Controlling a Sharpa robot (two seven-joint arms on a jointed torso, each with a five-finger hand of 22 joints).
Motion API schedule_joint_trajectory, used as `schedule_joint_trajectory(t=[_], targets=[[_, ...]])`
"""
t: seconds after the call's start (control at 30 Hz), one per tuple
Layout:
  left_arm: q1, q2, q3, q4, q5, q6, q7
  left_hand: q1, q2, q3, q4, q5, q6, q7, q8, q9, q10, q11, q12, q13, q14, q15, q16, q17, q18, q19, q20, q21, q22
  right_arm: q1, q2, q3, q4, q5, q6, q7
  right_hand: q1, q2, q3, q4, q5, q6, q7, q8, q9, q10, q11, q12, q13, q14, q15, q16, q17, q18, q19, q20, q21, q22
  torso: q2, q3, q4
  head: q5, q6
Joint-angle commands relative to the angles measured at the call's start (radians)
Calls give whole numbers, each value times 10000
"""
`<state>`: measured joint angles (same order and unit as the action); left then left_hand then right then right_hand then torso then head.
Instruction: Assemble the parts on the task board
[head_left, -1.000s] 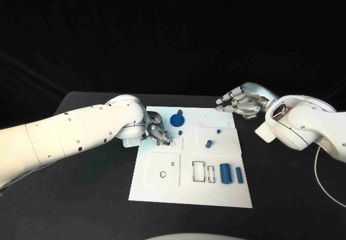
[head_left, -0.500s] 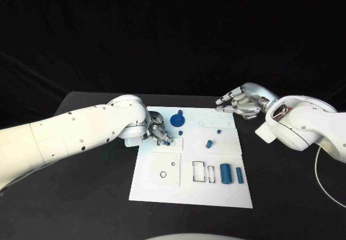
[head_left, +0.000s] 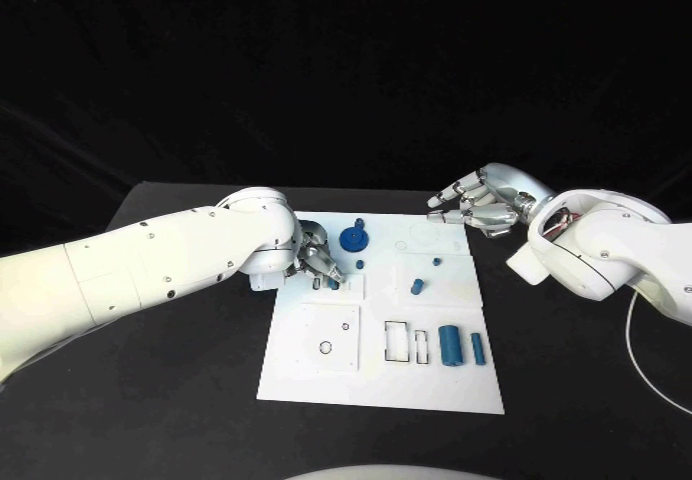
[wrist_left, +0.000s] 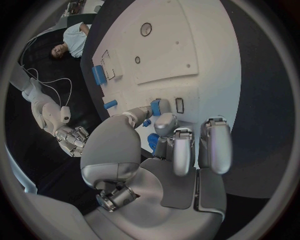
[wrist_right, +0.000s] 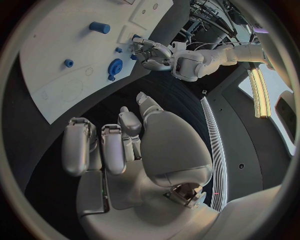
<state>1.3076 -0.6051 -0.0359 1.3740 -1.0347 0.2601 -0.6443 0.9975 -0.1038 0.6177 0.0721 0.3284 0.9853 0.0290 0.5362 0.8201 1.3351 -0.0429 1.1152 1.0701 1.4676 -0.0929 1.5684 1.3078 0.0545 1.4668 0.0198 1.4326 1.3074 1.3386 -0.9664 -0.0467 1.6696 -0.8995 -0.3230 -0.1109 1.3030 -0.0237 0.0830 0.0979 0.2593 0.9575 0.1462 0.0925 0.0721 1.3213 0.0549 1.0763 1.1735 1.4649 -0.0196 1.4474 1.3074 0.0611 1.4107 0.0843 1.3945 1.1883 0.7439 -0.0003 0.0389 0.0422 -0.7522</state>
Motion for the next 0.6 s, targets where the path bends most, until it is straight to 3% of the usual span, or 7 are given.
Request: schedule_joint_trajectory(t=[0.03, 0.27, 0.53, 0.6], targets=[[-112, 40, -103, -70, -122, 390, -180, -161, 20, -98, -2, 5, 32, -43, -66, -12, 72, -3, 62, 29, 1032, -58, 24, 2630, -96, 261, -76, -11, 648, -4, 6, 1, 13, 24, -65, 108, -27, 45, -37, 14, 52, 55, -3, 23, -9, -31, 5, -66, -18, 683, -22, -48, 986, 153, -63, -23, -73, -20, -5, -7, 9, -7, -12], [-113, 34, -115, -89, -232, 274, -193, -518, 8, -952, 343, -13, 161, -74, -70, -21, 89, -27, 116, 60, 1032, -78, 24, 2630, -108, 293, -99, 9, 703, -4, 5, 1, 5, 38, -43, 103, -30, 56, -38, 21, 60, 40, 0, 16, -12, -49, 7, -95, -42, 677, -21, -72, 958, 161, -81, -23, -95, -64, -5, -11, 10, -17, -9], [-115, -7, -117, -81, -306, 210, -194, -593, 38, -2458, 726, -25, 244, -91, -126, -56, 87, -37, 159, 84, 1032, -95, 24, 2630, -114, 314, -110, 0, 735, -4, 10, 1, -13, 6, -43, 92, -19, 64, -35, 18, 68, 33, 1, 14, -13, -52, 6, -96, -44, 675, -21, -78, 952, 160, -80, -23, -95, -60, 1, -12, 16, -21, -24], [-115, -16, -117, -78, -316, 209, -191, -598, 43, -2771, 822, -325, 274, -91, -131, -63, 92, -38, 169, 89, 1032, -90, 24, 2630, -117, 322, -113, 7, 752, -4, 11, 1, -20, 7, -41, 94, -14, 67, -34, 16, 73, 30, 1, 13, -14, -58, 7, -104, -51, 675, -21, -80, 950, 163, -86, -23, -103, -75, -3, -13, 10, -18, -24]])
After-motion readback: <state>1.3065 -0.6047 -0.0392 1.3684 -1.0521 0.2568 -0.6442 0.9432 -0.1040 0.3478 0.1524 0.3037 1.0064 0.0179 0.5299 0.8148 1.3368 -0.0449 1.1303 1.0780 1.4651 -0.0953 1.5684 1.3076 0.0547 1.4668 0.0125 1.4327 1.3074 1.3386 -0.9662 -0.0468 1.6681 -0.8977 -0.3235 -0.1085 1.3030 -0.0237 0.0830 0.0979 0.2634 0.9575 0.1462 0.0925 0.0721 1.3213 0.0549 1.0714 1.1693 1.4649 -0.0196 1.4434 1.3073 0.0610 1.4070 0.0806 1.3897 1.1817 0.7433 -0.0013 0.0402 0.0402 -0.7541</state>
